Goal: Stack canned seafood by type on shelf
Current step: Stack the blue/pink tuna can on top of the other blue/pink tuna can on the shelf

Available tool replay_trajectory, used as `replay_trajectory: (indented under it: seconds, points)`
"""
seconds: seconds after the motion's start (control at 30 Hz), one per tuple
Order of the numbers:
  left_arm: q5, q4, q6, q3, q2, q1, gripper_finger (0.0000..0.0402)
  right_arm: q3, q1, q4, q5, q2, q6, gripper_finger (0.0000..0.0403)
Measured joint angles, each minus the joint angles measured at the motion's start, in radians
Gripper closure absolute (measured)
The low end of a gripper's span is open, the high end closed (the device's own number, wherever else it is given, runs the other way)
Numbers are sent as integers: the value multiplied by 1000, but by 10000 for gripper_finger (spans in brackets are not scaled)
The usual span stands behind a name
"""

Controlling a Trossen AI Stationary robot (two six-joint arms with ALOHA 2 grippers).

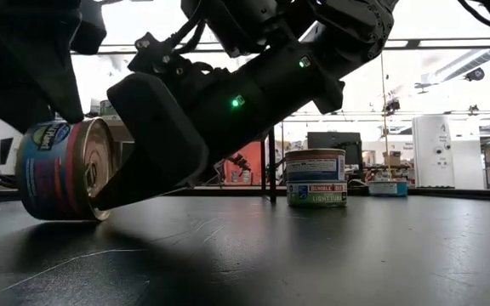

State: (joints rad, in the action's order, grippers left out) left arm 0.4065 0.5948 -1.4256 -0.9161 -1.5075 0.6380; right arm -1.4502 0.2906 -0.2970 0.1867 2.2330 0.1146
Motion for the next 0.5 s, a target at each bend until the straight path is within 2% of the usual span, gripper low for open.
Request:
replay_trajectory:
  seconds: [0.13,0.5]
  points:
    - [28,67,-1,-38,0,-1,79,0,13,-16,-9,0,-10,394]
    - [10,72,-49,-58,-22,0,48,-1,19,-65,-13,-2,-21,394]
